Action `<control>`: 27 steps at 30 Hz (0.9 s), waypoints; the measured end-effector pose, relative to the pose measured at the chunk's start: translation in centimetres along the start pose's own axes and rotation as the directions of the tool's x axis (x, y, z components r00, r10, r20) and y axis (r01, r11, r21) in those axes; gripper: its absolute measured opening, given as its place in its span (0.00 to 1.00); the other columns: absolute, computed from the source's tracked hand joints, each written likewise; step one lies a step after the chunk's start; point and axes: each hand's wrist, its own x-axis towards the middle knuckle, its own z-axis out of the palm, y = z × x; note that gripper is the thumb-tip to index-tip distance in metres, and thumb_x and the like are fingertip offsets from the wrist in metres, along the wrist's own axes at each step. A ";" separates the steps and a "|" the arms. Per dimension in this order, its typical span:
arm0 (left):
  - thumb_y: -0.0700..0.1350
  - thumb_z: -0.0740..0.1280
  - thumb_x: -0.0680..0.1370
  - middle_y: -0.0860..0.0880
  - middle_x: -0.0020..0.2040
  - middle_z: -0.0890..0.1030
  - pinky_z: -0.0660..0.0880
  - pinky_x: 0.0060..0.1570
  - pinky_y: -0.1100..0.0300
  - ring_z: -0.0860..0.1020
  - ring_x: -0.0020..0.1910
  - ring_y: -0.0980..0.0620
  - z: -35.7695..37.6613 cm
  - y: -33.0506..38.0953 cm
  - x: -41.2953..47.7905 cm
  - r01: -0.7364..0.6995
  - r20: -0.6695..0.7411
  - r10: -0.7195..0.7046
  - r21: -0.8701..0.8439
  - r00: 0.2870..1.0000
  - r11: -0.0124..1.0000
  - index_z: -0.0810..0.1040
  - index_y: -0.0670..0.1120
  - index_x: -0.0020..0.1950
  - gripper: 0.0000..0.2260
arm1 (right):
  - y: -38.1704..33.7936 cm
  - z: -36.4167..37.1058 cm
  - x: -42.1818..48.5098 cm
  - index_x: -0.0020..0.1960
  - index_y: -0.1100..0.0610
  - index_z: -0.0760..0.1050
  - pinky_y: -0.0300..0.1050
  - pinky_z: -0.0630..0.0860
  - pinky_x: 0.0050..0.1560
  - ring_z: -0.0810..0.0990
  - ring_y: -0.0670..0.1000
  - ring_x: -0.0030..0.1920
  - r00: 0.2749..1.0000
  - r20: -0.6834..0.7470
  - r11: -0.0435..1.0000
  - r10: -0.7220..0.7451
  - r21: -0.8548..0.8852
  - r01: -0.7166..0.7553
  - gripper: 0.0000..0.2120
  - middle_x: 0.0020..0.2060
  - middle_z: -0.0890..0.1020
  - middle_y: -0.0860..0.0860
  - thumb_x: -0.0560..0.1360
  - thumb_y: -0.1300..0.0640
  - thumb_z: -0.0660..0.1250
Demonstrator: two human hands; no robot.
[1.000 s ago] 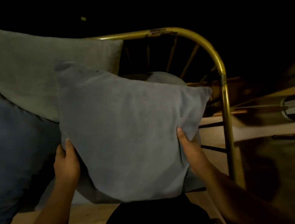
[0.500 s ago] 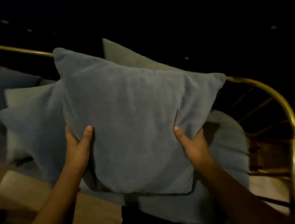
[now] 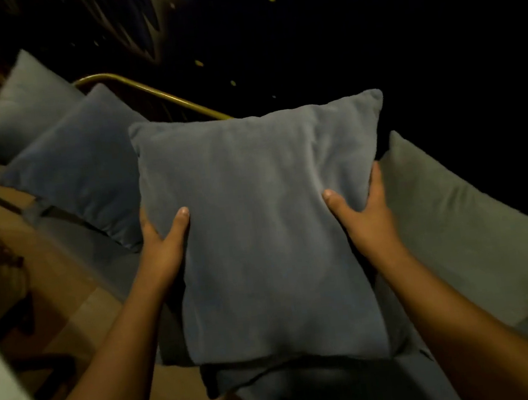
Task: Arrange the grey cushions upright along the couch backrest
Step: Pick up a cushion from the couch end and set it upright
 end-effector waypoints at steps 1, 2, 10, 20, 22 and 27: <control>0.59 0.65 0.75 0.50 0.74 0.64 0.65 0.63 0.57 0.67 0.69 0.51 -0.1 0.0 1.2 0.009 0.002 -0.009 0.001 1.000 1.000 0.52 0.53 0.77 0.35 | -0.4 0.8 1.3 0.76 0.42 0.50 0.57 0.68 0.69 0.67 0.52 0.71 1.000 0.000 0.999 0.006 -0.034 -0.006 0.50 0.74 0.65 0.47 0.62 0.29 0.67; 0.60 0.65 0.74 0.50 0.75 0.63 0.64 0.64 0.57 0.66 0.70 0.51 -0.1 0.1 2.3 0.016 0.007 -0.016 -0.001 1.000 1.000 0.51 0.53 0.77 0.37 | -0.7 1.5 2.7 0.76 0.41 0.48 0.59 0.68 0.69 0.66 0.54 0.72 1.000 0.007 0.997 0.017 -0.071 -0.017 0.50 0.74 0.64 0.49 0.62 0.28 0.67; 0.71 0.57 0.71 0.46 0.79 0.46 0.51 0.73 0.38 0.49 0.76 0.36 3.9 -0.6 6.2 0.044 0.147 -0.160 0.588 0.976 0.808 0.50 0.64 0.75 0.34 | 0.5 4.9 8.4 0.76 0.42 0.48 0.62 0.64 0.70 0.62 0.64 0.72 0.963 0.178 0.841 0.200 -0.536 -0.075 0.45 0.78 0.53 0.54 0.66 0.27 0.60; 0.66 0.62 0.72 0.45 0.74 0.66 0.66 0.65 0.50 0.68 0.69 0.42 1.6 -3.8 7.6 0.248 0.118 -0.268 0.164 0.956 0.955 0.58 0.52 0.75 0.36 | 4.0 0.6 5.5 0.75 0.46 0.57 0.49 0.72 0.58 0.73 0.54 0.65 0.902 0.214 0.924 0.375 -0.006 -0.382 0.39 0.70 0.70 0.51 0.70 0.39 0.69; 0.61 0.61 0.76 0.47 0.72 0.69 0.66 0.60 0.55 0.70 0.67 0.45 1.4 -3.2 6.7 0.195 0.151 -0.211 0.110 0.966 0.975 0.61 0.51 0.75 0.30 | 3.5 1.0 5.0 0.74 0.44 0.59 0.48 0.73 0.56 0.74 0.52 0.62 0.917 0.218 0.937 0.334 0.024 -0.347 0.37 0.68 0.72 0.49 0.70 0.39 0.69; 0.57 0.63 0.76 0.49 0.70 0.71 0.66 0.59 0.57 0.71 0.65 0.50 1.0 1.7 7.8 0.068 0.138 -0.075 0.054 0.988 0.996 0.63 0.50 0.73 0.27 | -1.6 0.7 7.6 0.74 0.43 0.57 0.45 0.69 0.59 0.73 0.46 0.62 0.953 0.241 0.983 0.185 -0.038 -0.181 0.40 0.65 0.72 0.42 0.67 0.33 0.67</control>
